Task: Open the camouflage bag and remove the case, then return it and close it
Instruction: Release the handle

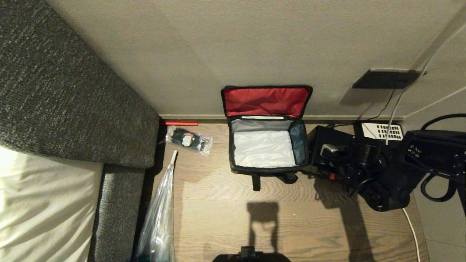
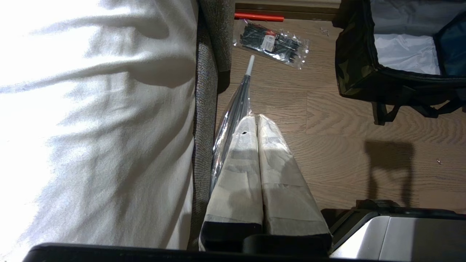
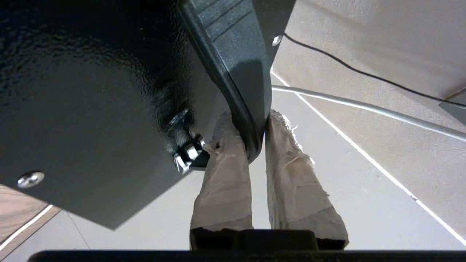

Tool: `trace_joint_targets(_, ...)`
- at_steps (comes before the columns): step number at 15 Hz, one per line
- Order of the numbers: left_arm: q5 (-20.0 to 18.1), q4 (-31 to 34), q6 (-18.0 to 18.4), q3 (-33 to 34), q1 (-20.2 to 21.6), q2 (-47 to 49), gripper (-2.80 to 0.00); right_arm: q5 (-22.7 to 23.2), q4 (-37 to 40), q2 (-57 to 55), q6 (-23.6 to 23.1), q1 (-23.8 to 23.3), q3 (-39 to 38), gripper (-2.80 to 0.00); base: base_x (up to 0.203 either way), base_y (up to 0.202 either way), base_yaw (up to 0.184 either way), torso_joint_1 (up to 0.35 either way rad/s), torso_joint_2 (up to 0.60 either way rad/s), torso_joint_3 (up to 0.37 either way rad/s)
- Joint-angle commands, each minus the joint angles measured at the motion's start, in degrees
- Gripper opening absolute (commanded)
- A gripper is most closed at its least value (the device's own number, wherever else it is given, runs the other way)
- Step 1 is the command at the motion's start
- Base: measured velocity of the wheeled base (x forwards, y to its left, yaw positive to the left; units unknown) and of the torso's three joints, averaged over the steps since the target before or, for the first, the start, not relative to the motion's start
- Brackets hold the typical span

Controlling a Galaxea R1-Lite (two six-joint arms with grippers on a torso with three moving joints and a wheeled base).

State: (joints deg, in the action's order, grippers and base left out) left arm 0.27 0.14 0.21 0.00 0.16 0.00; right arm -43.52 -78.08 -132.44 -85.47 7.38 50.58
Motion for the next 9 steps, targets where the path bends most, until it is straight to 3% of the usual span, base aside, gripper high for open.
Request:
trace_joint_targets(1, 0.00, 0.04, -0.03, 0.00, 0.02, 0.00, -2.80, -0.23, -0.32, -0.79, -0.49, 0.01, 0.17, -2.80, 0.000, 0.000, 0.000, 0.000, 0.00, 0.000)
trace_joint_targets(9, 0.00, 0.04, -0.03, 0.00, 0.02, 0.00, -2.80, -0.16, -0.23, -2.72, 0.04, -0.77, 1.01, -2.80, 0.000, 0.000, 0.000, 0.000, 0.00, 0.000)
